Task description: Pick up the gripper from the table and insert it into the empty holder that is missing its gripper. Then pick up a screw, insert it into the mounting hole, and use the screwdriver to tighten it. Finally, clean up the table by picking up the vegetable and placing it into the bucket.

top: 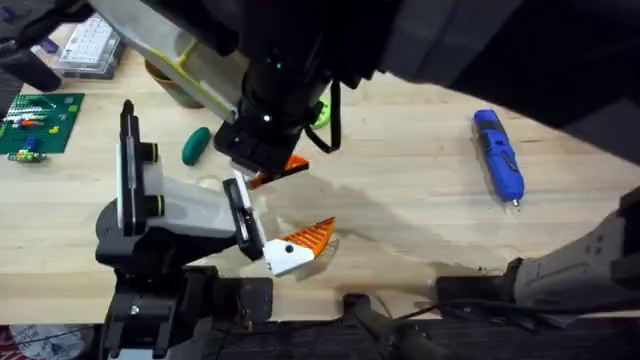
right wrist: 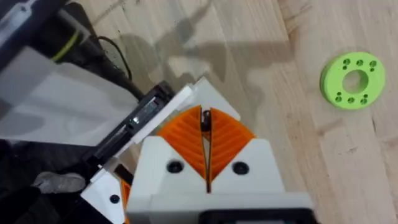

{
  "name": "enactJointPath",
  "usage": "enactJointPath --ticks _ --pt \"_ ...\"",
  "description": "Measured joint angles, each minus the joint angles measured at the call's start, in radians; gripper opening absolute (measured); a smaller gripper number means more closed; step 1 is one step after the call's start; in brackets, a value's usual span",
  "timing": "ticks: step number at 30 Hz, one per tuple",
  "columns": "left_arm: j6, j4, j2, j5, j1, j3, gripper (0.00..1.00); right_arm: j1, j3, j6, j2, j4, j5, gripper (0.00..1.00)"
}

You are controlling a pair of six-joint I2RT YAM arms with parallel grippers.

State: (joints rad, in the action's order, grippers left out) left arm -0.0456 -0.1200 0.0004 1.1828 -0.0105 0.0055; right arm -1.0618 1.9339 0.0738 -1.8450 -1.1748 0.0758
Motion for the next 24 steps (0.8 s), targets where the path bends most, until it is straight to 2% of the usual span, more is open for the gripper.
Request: enactJointPath --ticks 24 --pt "0.000 0.000 0.000 0.000 0.000 0.000 0.985 0.000 0.000 0.001 0.000 0.000 0.004 0.009"
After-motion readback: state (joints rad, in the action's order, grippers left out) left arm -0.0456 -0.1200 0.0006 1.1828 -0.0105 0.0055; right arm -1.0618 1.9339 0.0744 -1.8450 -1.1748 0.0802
